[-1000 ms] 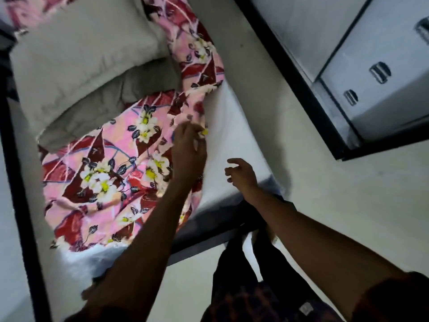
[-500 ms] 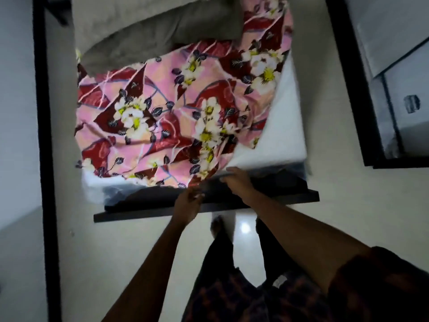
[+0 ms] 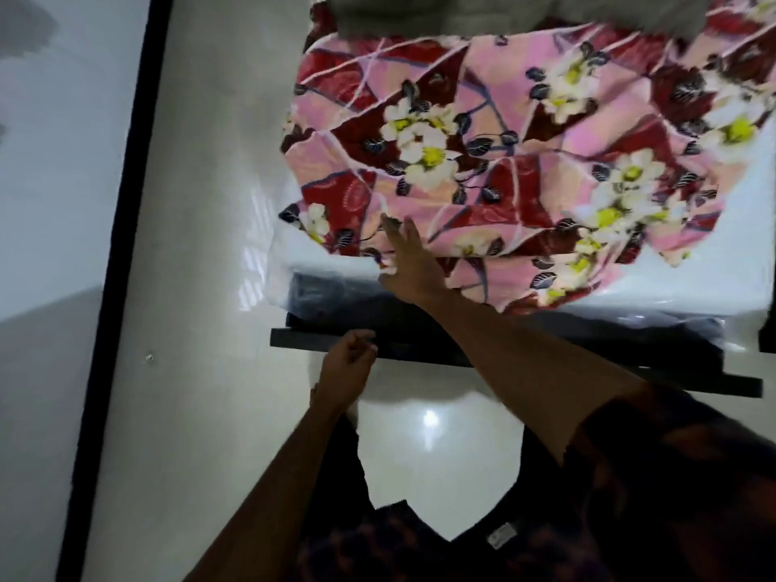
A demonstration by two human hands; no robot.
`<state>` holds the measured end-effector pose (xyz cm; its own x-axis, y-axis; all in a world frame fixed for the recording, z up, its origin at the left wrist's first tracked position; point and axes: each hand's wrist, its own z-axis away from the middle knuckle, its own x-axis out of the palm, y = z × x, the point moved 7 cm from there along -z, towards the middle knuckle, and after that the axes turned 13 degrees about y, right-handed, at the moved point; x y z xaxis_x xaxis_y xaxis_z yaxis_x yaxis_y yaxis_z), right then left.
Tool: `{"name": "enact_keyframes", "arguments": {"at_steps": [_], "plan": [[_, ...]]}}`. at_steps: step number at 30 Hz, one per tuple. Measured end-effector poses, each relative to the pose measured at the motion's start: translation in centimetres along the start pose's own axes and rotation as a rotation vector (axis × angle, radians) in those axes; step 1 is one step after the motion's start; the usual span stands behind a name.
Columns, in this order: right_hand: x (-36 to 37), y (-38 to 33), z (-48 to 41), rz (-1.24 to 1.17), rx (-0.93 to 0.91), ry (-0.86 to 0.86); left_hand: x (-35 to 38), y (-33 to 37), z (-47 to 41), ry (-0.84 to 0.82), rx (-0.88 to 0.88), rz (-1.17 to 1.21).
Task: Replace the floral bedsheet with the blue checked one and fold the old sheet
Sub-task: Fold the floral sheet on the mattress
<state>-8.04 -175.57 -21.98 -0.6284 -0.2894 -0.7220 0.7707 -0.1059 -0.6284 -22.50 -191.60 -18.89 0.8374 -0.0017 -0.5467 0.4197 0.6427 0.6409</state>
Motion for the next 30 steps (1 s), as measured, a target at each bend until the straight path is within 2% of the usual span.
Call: {"name": "enact_keyframes", "arguments": {"at_steps": [5,8,12,16,19,23,27,28,30], "plan": [[6.7,-7.0,-5.2,0.205,0.230,0.155,-10.8,-5.5,-6.7,-0.061,0.054,-0.010],[7.2,-8.4,-6.7,0.279,0.364,0.200,-17.0,-6.7,-8.8,-0.033,0.099,-0.029],[4.0,-9.9,-10.3,0.244,0.381,0.257,-21.3,-5.4,-11.1,-0.067,0.126,-0.042],[-2.8,-12.0,-15.0,0.173,0.428,0.446,-23.5,-1.6,-14.3,-0.139,0.196,-0.057],[-8.3,-12.6,-18.7,-0.008,0.520,0.613,-24.6,2.0,-18.0,-0.180,0.267,-0.065],[-16.0,-13.1,-25.1,-0.219,0.379,0.969,-24.7,8.7,-24.3,-0.240,0.323,-0.024],[-21.0,-16.3,-27.7,-0.154,0.250,1.277,-24.0,15.2,-31.1,-0.303,0.383,0.006],[-20.8,-17.3,-27.9,-0.135,0.199,1.294,-23.5,16.5,-33.1,-0.333,0.390,0.000],[-16.9,-17.3,-28.8,-0.161,0.162,1.141,-22.9,19.1,-36.0,-0.375,0.416,-0.020]]}}
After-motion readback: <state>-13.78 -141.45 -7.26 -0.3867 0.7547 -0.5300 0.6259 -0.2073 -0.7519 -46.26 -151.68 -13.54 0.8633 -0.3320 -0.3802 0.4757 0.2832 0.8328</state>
